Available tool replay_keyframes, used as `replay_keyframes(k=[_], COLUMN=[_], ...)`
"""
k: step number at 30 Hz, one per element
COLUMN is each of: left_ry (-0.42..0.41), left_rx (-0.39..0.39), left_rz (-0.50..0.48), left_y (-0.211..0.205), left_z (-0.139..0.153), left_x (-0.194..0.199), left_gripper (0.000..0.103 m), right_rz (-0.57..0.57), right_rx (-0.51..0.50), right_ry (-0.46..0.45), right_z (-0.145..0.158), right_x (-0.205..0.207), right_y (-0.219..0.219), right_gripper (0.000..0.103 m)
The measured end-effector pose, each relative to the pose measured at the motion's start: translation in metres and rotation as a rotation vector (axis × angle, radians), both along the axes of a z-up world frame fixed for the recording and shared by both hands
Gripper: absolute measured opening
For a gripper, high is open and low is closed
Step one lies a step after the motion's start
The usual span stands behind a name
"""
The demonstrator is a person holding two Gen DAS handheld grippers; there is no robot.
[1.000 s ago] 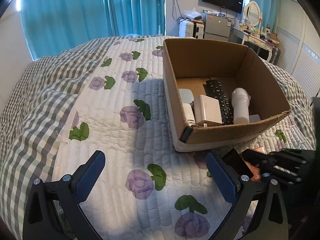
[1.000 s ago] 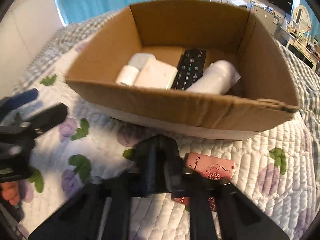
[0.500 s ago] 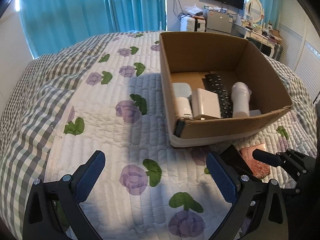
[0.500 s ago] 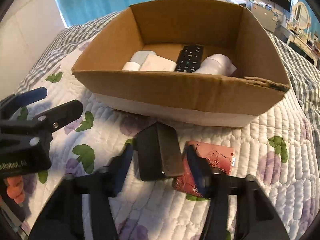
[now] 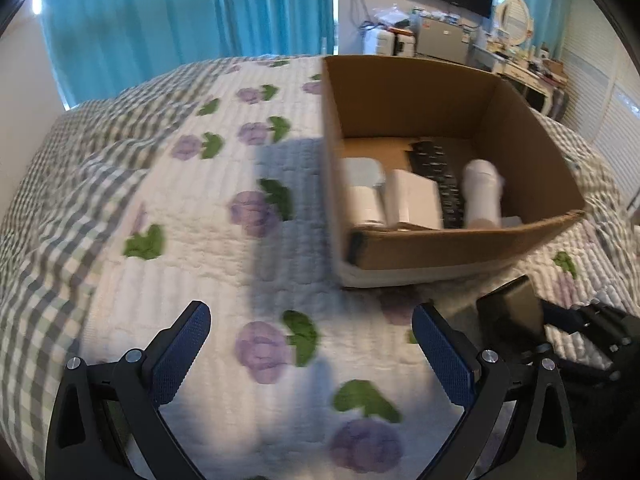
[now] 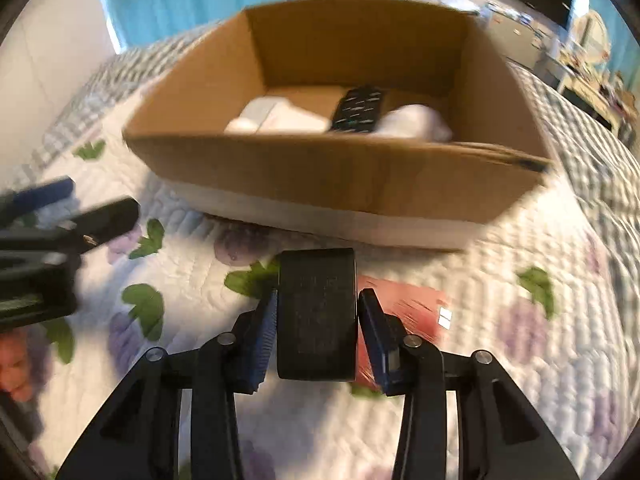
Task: Organize rigid objects
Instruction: 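Grasp the black power bank with the right gripper, then grasp the pink rose-printed card case with the left gripper while the right gripper holds the power bank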
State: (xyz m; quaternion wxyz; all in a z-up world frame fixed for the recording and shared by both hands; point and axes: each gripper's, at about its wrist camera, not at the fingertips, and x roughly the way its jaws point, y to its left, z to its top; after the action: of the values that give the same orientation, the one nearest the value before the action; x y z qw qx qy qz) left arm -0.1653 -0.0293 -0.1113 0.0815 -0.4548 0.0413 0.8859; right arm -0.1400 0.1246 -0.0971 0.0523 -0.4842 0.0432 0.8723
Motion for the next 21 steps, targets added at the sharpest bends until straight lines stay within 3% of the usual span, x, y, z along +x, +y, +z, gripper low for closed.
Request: replay_keyframes(k=[10, 15, 21], left_ry=[-0.105, -0.137, -0.19], left_rx=[0.059, 0.067, 0.089], left_rz=[-0.178, -0.236, -0.262], left_y=[0.093, 0.129, 0.152], left_z=[-0.027, -0.038, -0.055], left_x=[0.012, 0.012, 0.005], left_gripper=[0.102, 0.101, 0.099], right_rz=[-0.223, -0.274, -0.264], right_rx=[0.09, 0.051, 0.004], right_ry=[0.07, 0.079, 0.066], right_z=[0.058, 0.06, 0.049], right_x=[0.051, 0.057, 0.051], right_y=[0.098, 0.131, 0.136], right_gripper=[0.039, 0.039, 0.039])
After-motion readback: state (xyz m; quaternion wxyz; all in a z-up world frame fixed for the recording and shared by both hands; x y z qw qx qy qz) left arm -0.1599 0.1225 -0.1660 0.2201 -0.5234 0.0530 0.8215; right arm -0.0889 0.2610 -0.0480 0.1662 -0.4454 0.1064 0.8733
